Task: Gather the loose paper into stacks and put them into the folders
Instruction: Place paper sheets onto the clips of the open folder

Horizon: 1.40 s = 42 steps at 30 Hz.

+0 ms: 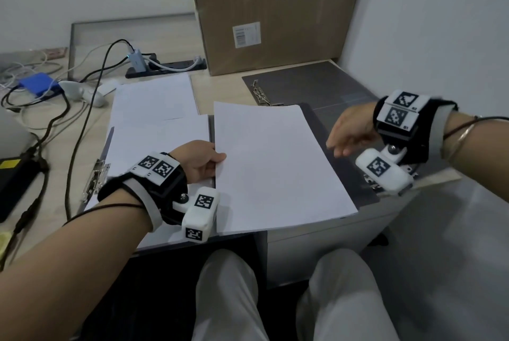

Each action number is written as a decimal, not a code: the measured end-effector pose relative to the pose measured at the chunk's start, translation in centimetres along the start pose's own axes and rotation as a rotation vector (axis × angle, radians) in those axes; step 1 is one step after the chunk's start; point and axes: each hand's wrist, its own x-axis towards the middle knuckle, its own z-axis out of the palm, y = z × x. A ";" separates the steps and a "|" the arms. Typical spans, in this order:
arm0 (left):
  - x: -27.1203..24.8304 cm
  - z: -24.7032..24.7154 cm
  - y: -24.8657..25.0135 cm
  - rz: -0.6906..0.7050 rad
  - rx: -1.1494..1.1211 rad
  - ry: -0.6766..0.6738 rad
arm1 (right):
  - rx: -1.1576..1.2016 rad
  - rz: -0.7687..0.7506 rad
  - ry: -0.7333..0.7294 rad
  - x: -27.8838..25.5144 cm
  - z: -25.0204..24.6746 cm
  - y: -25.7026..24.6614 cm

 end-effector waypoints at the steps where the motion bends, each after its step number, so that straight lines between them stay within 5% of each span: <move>1: 0.1 -0.1 0.0 -0.005 0.000 0.001 | 0.008 -0.066 0.082 0.6 -0.7 -0.8; 6: 0.7 -0.5 0.1 -0.040 0.015 0.021 | 0.078 -0.402 0.350 4.6 -2.1 -7.1; 15: 1.3 -0.8 -0.1 -0.096 0.002 0.018 | -0.449 -0.489 0.339 11.3 -0.7 -12.8; 27: 1.0 -0.8 -0.1 -0.089 -0.009 0.015 | 0.047 -0.351 0.476 13.9 -2.3 -8.4; 42: 0.1 -0.2 0.0 -0.073 0.002 0.056 | -0.006 -0.268 0.380 14.5 -3.4 -6.6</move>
